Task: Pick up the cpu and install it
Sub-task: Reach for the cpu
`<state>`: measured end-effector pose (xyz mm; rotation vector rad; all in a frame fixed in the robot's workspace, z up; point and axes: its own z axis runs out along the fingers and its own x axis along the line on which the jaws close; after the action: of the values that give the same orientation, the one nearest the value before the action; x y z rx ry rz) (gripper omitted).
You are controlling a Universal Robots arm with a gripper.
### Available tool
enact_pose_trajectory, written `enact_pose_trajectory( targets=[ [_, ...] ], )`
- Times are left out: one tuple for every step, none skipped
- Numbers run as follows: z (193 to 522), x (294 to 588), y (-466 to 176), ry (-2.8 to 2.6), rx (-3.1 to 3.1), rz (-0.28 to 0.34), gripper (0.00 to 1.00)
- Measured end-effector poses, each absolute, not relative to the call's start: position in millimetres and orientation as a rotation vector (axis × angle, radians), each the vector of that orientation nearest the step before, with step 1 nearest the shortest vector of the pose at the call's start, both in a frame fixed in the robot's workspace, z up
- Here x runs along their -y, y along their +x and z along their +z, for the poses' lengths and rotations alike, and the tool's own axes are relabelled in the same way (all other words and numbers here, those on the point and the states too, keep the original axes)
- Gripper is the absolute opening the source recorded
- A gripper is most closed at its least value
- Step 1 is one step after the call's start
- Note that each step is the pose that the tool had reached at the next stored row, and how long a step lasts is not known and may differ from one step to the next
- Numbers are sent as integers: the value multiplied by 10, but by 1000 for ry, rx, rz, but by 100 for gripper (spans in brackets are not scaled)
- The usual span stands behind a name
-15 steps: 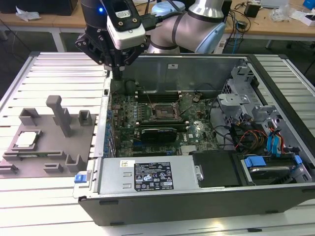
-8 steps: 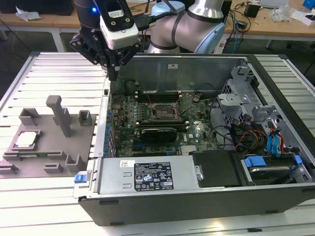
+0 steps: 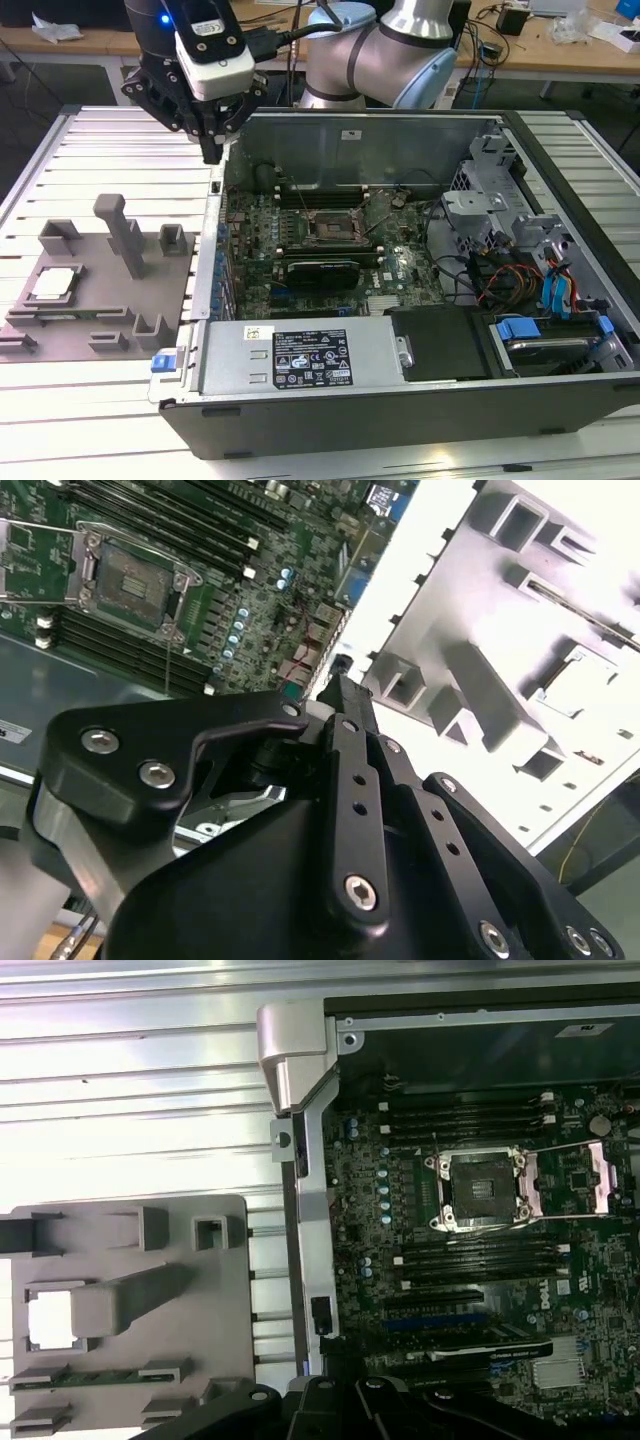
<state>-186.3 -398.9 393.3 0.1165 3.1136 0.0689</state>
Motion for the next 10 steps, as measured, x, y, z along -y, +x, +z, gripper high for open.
enact_pose_trajectory(
  targets=[
    [3933, 3989, -1876, 116, -3114, 69, 11],
    [3933, 3989, -1896, 117, -3114, 69, 11],
    [3933, 3988, -1909, 117, -3114, 69, 11],
    [3933, 3989, -1926, 117, -3114, 69, 11],
    [3933, 3988, -1941, 117, -3114, 69, 11],
    [3933, 3988, -1955, 117, -3114, 69, 11],
    [3933, 3988, -1970, 117, -3114, 69, 11],
    [3933, 3988, -1987, 117, -3114, 69, 11],
    [3933, 3988, -2010, 117, -3114, 69, 11],
    [3933, 3989, -2026, 117, -3114, 69, 11]
  ],
)
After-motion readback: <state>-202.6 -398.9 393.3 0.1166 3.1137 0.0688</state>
